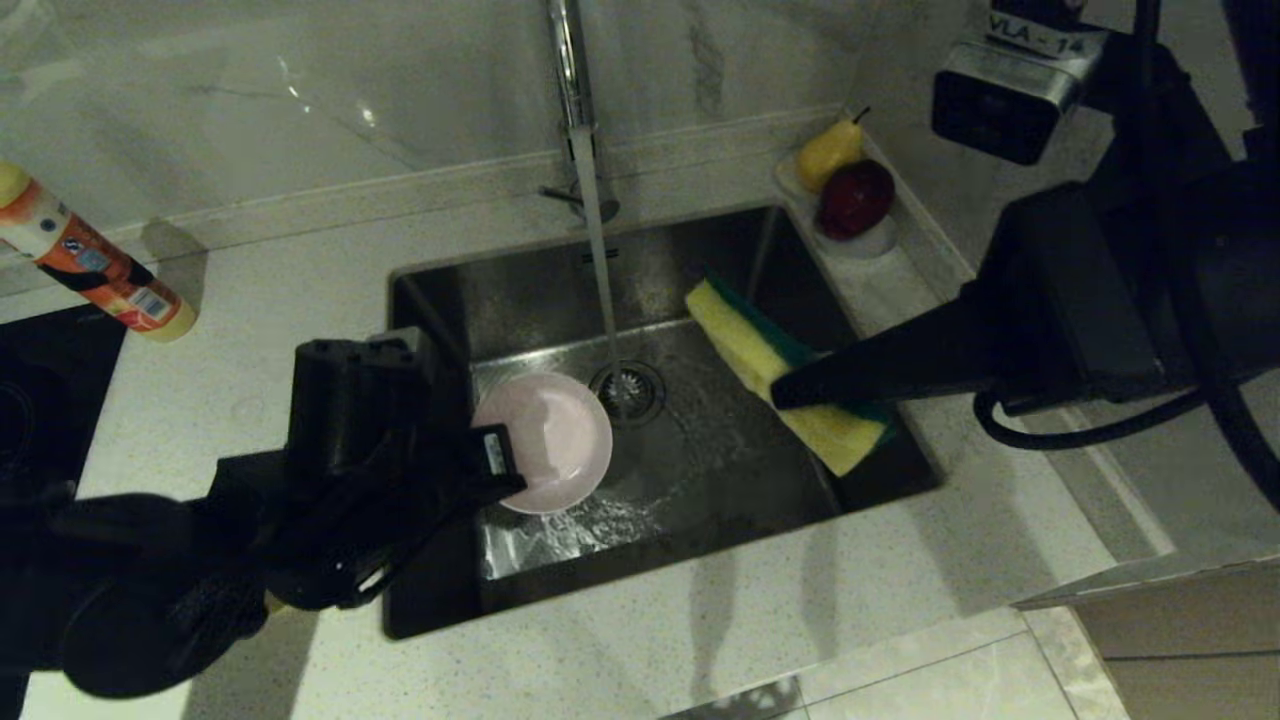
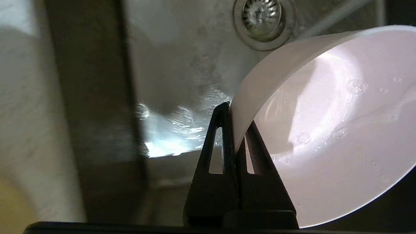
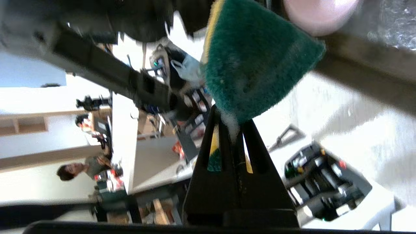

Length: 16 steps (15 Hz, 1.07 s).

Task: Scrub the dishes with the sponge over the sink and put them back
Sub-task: Rinse the bowl

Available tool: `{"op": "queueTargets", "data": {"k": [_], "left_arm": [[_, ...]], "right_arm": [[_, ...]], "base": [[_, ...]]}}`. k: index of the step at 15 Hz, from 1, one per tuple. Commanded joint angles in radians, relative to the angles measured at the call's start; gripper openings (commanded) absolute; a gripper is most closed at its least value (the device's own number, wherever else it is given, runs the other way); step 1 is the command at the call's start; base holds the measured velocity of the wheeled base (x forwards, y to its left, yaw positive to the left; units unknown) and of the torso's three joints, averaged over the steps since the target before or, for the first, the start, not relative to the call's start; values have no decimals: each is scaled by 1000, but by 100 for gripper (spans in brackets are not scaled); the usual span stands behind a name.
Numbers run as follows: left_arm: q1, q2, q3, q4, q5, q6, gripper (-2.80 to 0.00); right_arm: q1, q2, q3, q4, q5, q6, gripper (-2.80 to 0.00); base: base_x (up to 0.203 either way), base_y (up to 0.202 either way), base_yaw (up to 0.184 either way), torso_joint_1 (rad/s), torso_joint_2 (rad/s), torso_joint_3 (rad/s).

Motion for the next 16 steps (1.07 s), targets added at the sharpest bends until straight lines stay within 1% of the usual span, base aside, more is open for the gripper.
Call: {"op": "queueTargets", "data": {"k": [1,2,3,5,8,9,12,13,16], "left_arm": [[28,49,-206,217,-74,-113,-280],[35,70,-288,301,-106,-168,-280],[42,92,-361,378,-131,-208,-280],[62,151,-487,480,-154,-246,-280],[78,240,-664,593,-161,-291,-280],[81,259,-693,618,-162,-307,-280],[88,277,-697,616,-164,-328,-280],[88,297,-702,612,-163,-350,-280],[88,294,-705,615,-165,-356,-280]], "right_arm": [[-7,-71,69,4,2,-2,-280],[-9,-88,83,4,3,-1,-280],[-15,-101,108,1,4,-2,-280],[-20,-114,160,-5,5,-5,-280],[-27,-145,207,-19,5,-6,-280],[-33,-141,208,-19,4,-7,-280],[-33,-132,211,-20,6,-9,-280],[-33,-125,215,-21,7,-10,-280],[-34,-111,215,-28,4,-12,-280]], "base": [[0,0,0,0,0,0],[0,0,0,0,0,0],[0,0,0,0,0,0],[0,0,0,0,0,0],[0,0,0,0,0,0],[0,0,0,0,0,0],[0,0,0,0,0,0],[0,0,0,0,0,0],[0,0,0,0,0,0]]}}
